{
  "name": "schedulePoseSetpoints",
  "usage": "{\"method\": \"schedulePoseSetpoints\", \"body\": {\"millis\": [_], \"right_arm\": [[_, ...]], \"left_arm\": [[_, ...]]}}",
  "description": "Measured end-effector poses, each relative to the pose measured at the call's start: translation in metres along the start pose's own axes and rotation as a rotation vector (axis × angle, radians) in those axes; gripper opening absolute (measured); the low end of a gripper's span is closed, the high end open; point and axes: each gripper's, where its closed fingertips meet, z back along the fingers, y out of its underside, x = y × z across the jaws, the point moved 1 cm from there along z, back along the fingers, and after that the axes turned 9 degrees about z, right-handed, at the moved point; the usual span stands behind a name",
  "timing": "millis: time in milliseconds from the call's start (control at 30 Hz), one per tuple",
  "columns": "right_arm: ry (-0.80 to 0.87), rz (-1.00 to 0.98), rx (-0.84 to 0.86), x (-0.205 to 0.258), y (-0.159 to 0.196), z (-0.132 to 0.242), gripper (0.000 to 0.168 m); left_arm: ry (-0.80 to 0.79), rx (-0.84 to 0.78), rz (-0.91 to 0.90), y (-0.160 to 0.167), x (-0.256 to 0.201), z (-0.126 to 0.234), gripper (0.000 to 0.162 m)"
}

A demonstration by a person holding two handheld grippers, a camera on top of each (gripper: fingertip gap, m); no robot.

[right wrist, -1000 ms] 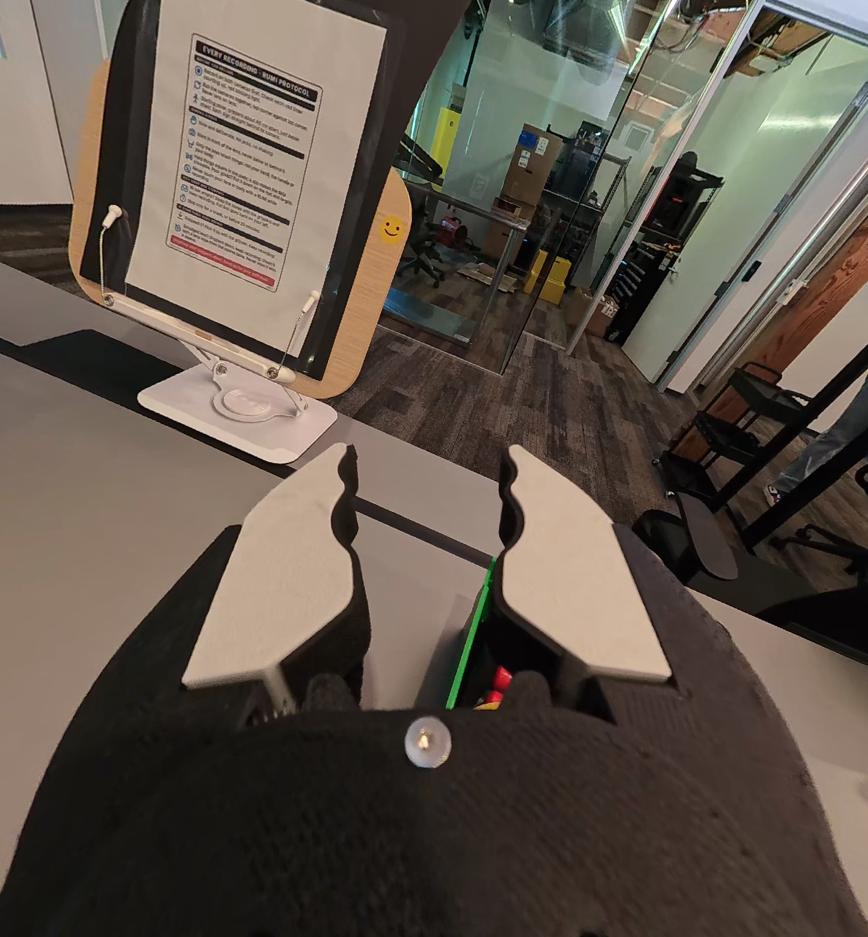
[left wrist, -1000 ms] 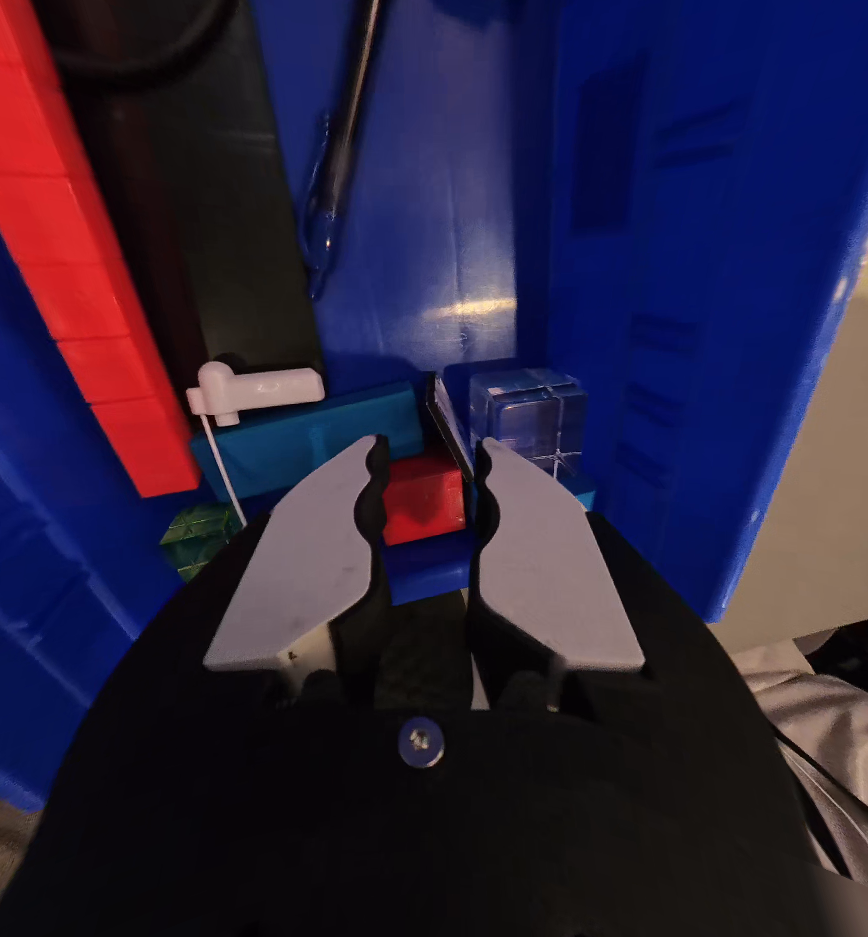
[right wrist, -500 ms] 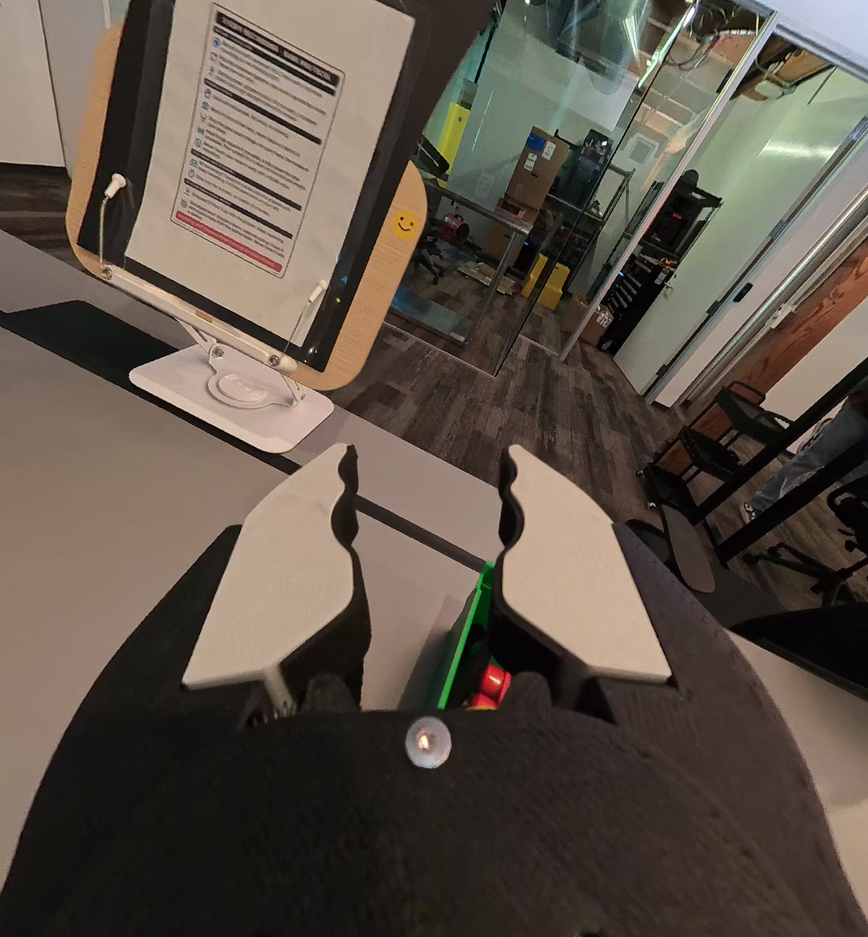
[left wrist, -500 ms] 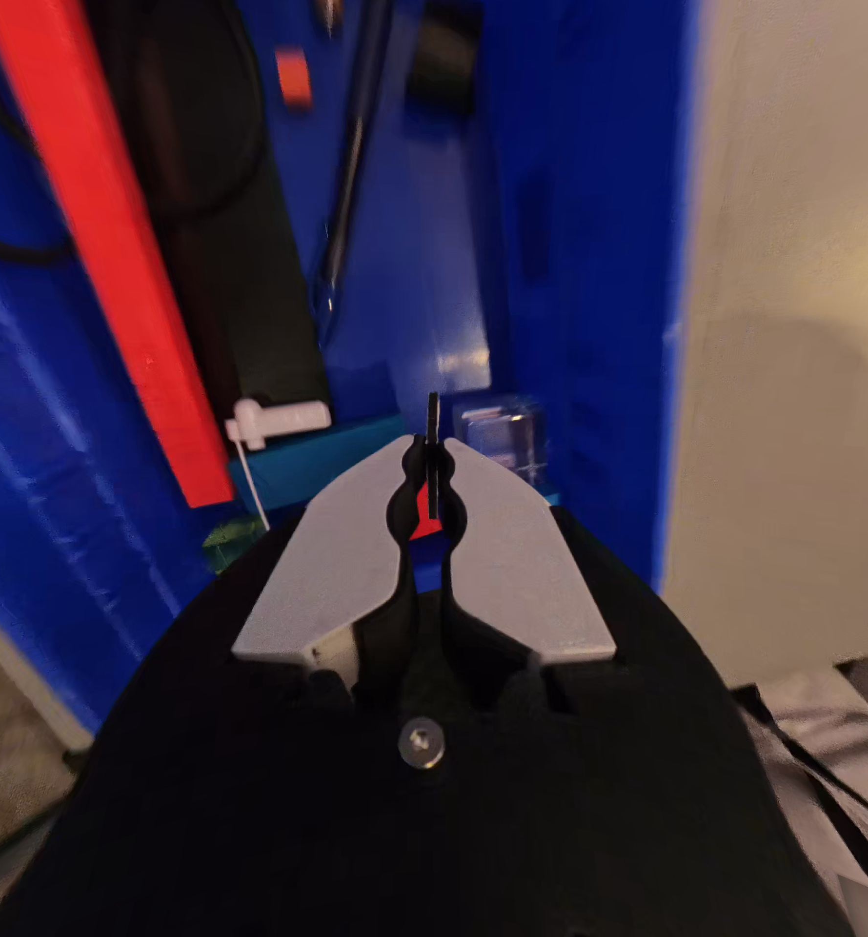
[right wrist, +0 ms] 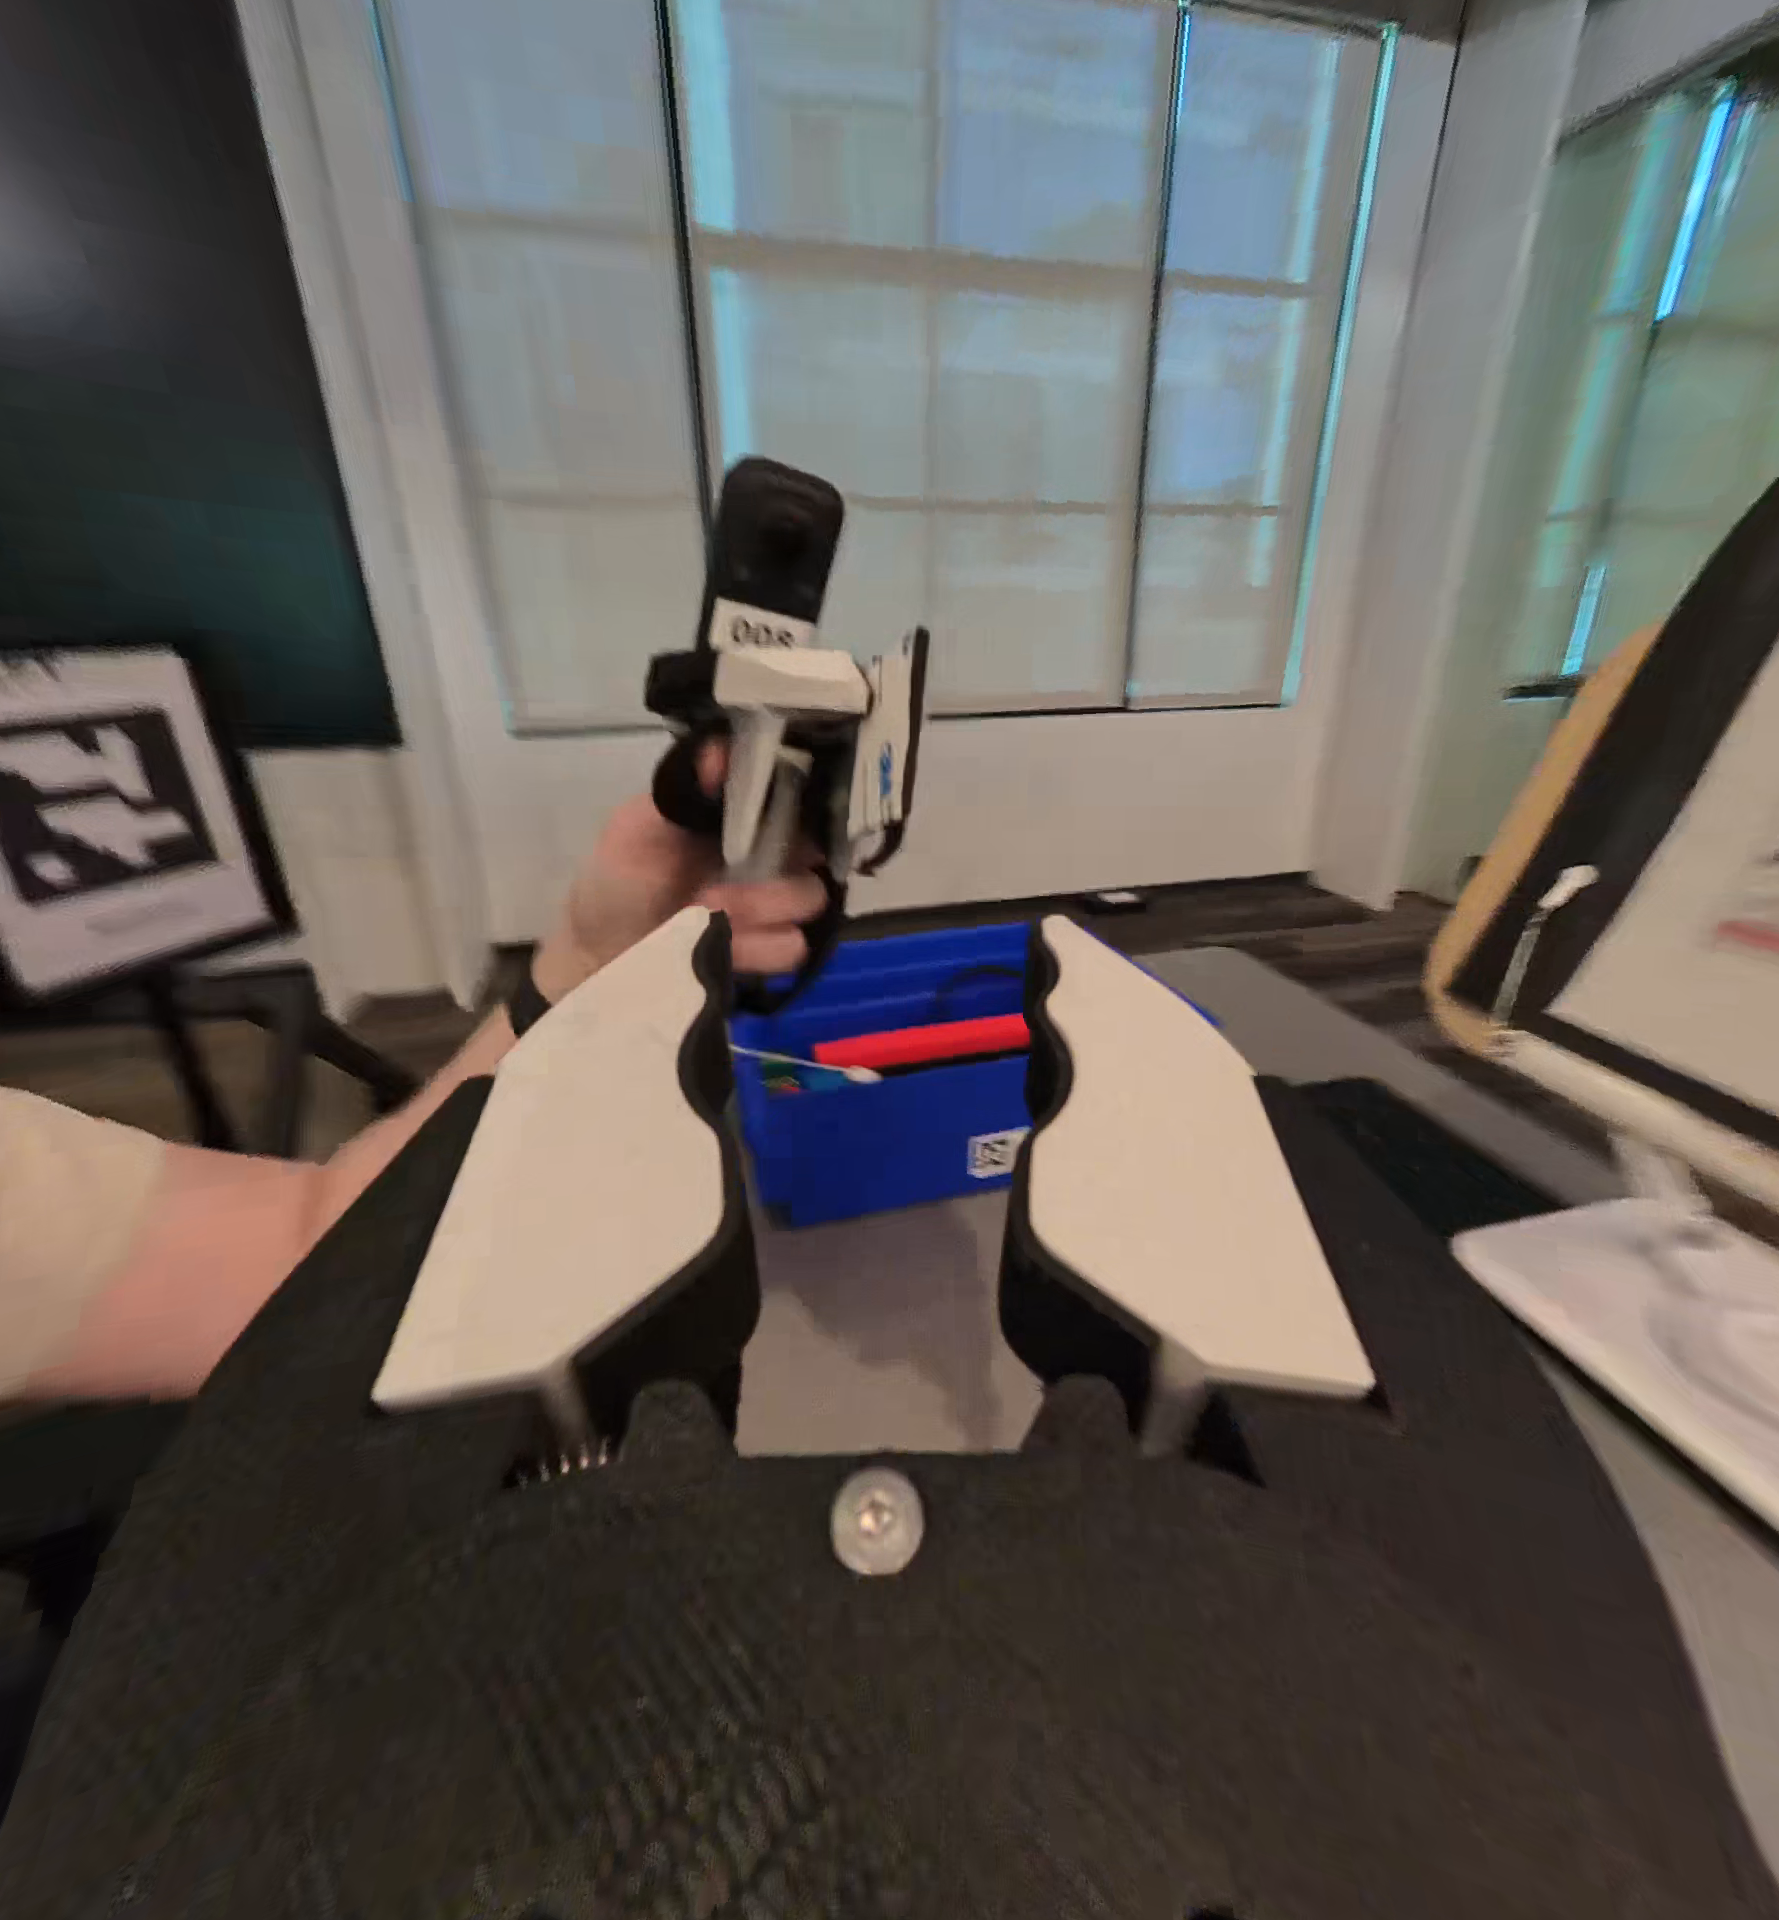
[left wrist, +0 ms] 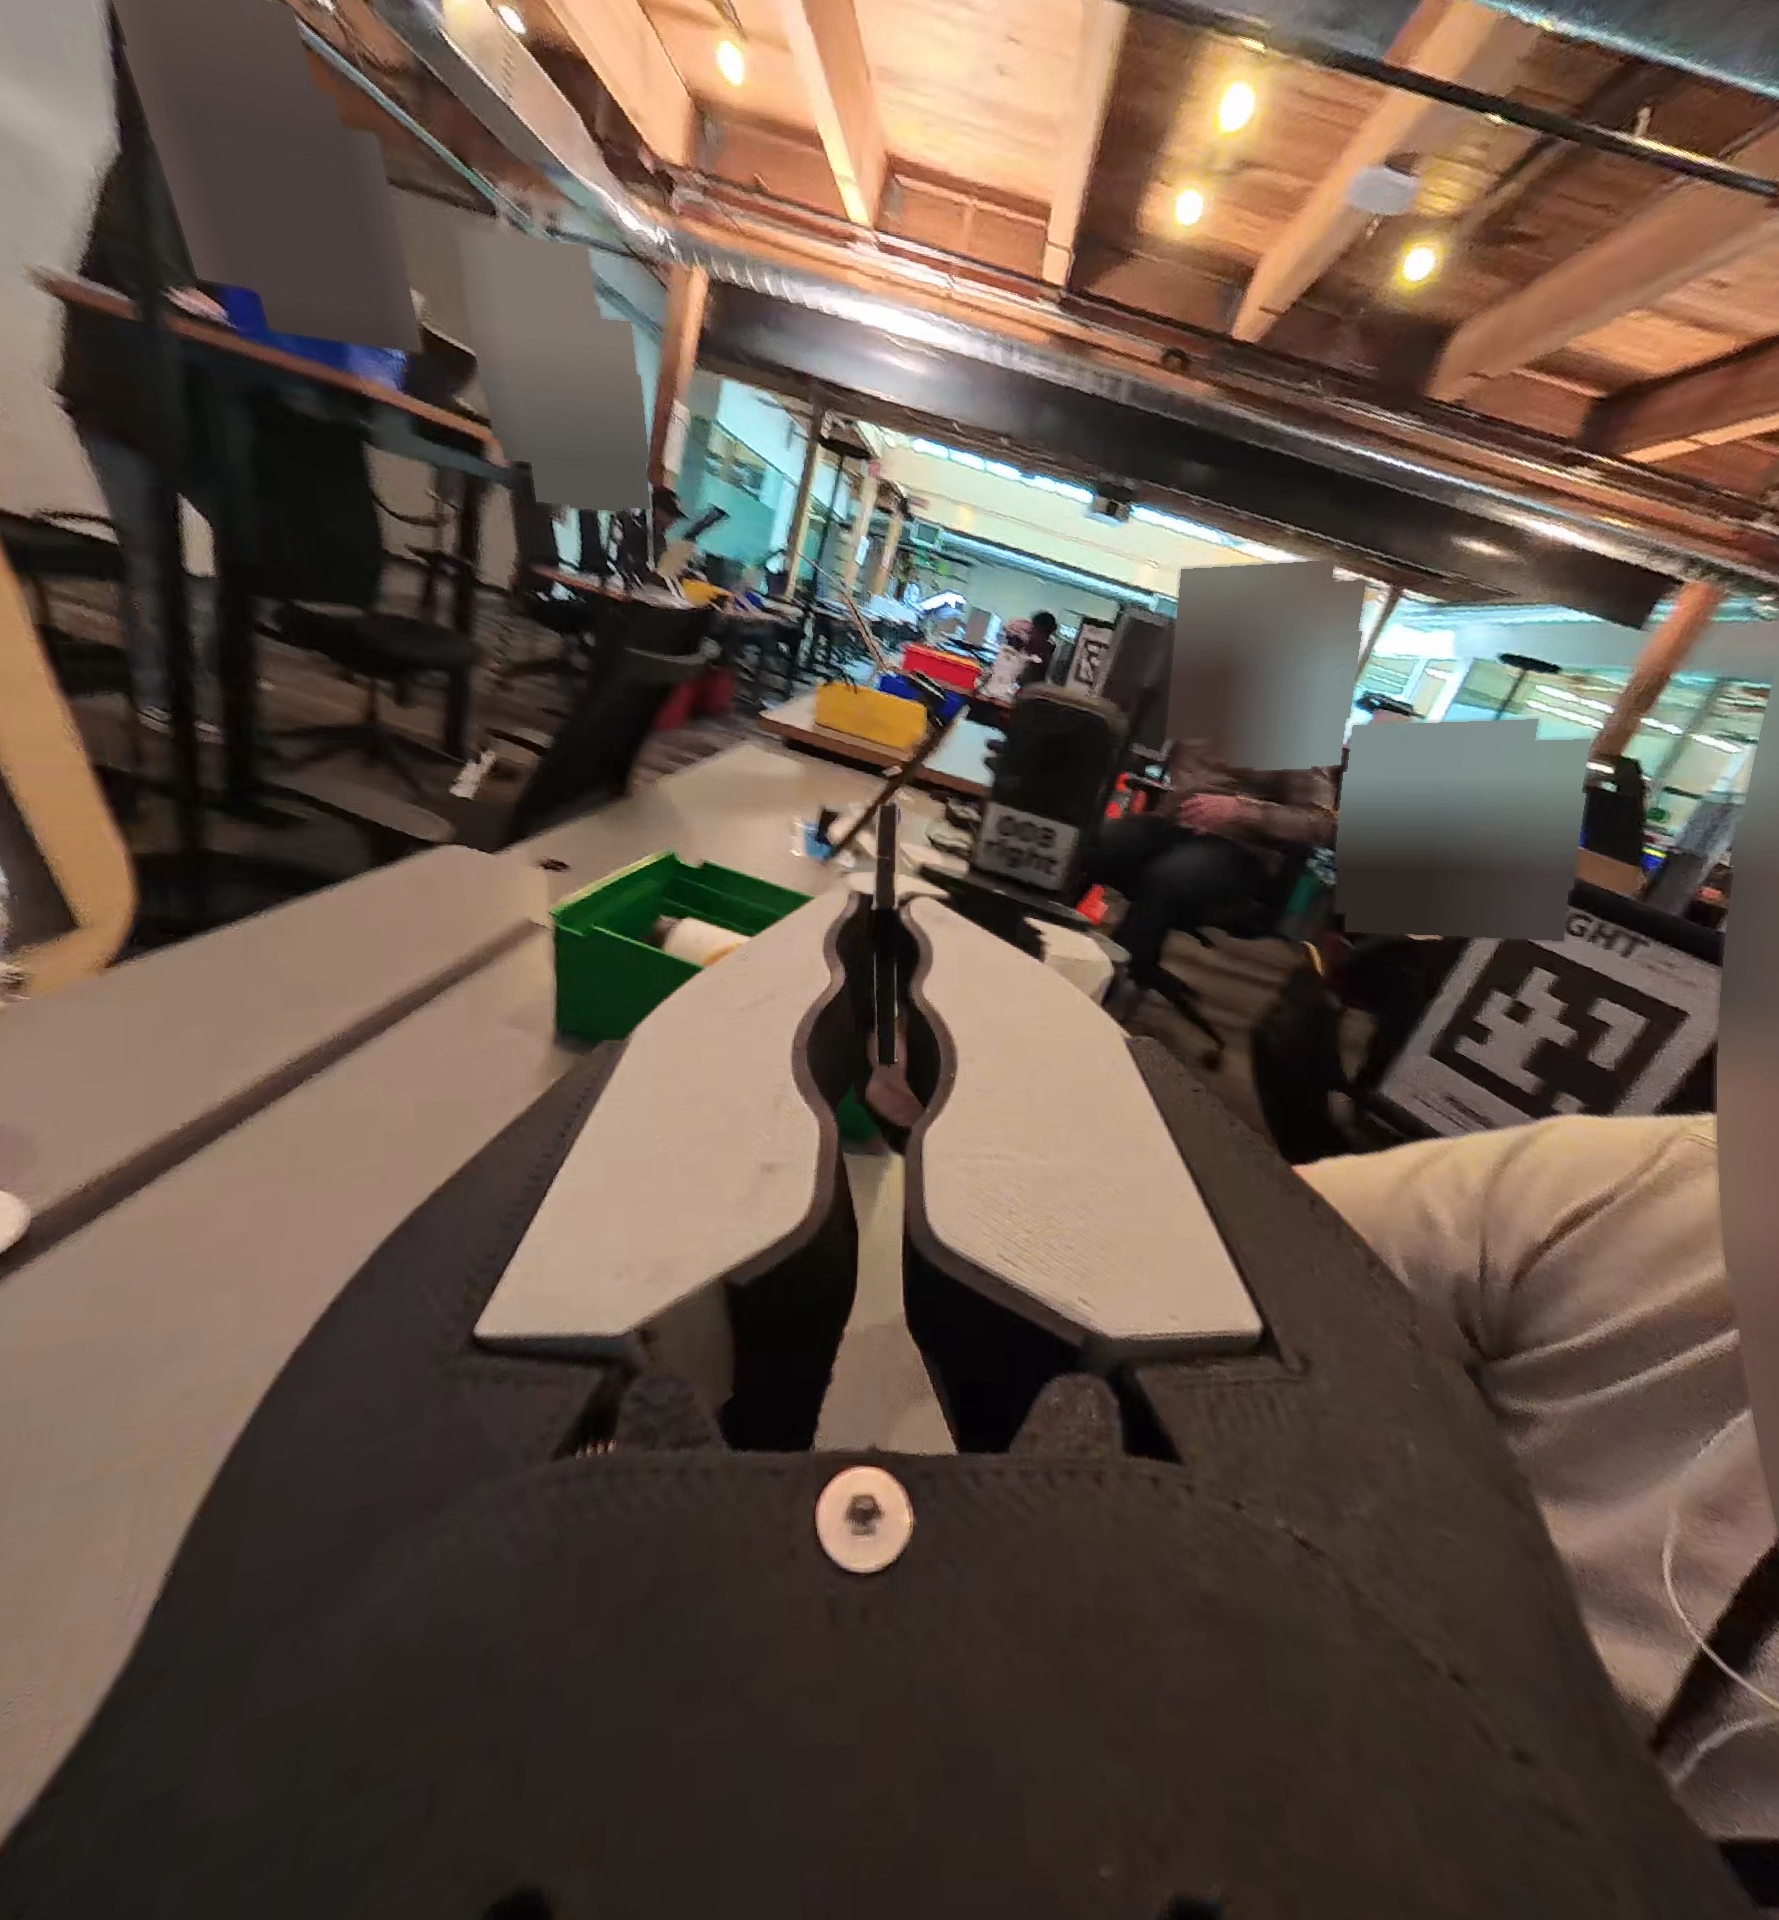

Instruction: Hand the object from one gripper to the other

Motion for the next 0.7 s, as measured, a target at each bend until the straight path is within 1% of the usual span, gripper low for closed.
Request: {"method": "schedulePoseSetpoints", "body": {"millis": [67, 200, 267, 300, 367, 433, 500, 600, 633, 700], "right_arm": [[-0.027, -0.125, -0.031, -0.004, 0.005, -0.002, 0.052], [-0.087, -0.254, -0.004, -0.005, 0.018, -0.005, 0.043], [-0.116, -0.323, -0.012, -0.005, 0.020, -0.006, 0.036], [-0.140, -0.351, -0.017, -0.004, 0.020, -0.005, 0.028], [-0.208, -0.391, -0.027, 0.000, 0.020, -0.004, 0.007], [-0.234, -0.403, 0.004, 0.001, 0.024, -0.003, 0.004], [-0.217, -0.354, 0.028, -0.002, 0.027, -0.003, 0.004], [-0.160, -0.200, 0.067, -0.006, 0.030, -0.001, 0.004], [-0.136, -0.106, 0.083, -0.007, 0.031, 0.000, 0.004], [-0.084, 0.199, 0.108, -0.005, 0.029, 0.004, 0.004]], "left_arm": [[0.022, 0.043, 0.024, 0.012, -0.001, -0.012, 0.003], [0.026, 0.100, 0.029, 0.026, 0.001, -0.024, 0.003], [0.024, 0.148, 0.026, 0.034, 0.002, -0.028, 0.003], [0.018, 0.165, 0.018, 0.038, 0.003, -0.030, 0.003], [0.010, 0.182, 0.001, 0.042, 0.004, -0.032, 0.003], [0.002, 0.199, 0.000, 0.045, 0.006, -0.032, 0.003], [-0.012, 0.219, 0.001, 0.047, 0.010, -0.031, 0.005], [-0.007, 0.218, 0.052, 0.045, 0.011, -0.027, 0.028], [-0.020, 0.231, 0.086, 0.046, 0.013, -0.024, 0.028], [-0.063, 0.271, 0.182, 0.052, 0.020, -0.019, 0.027]]}}
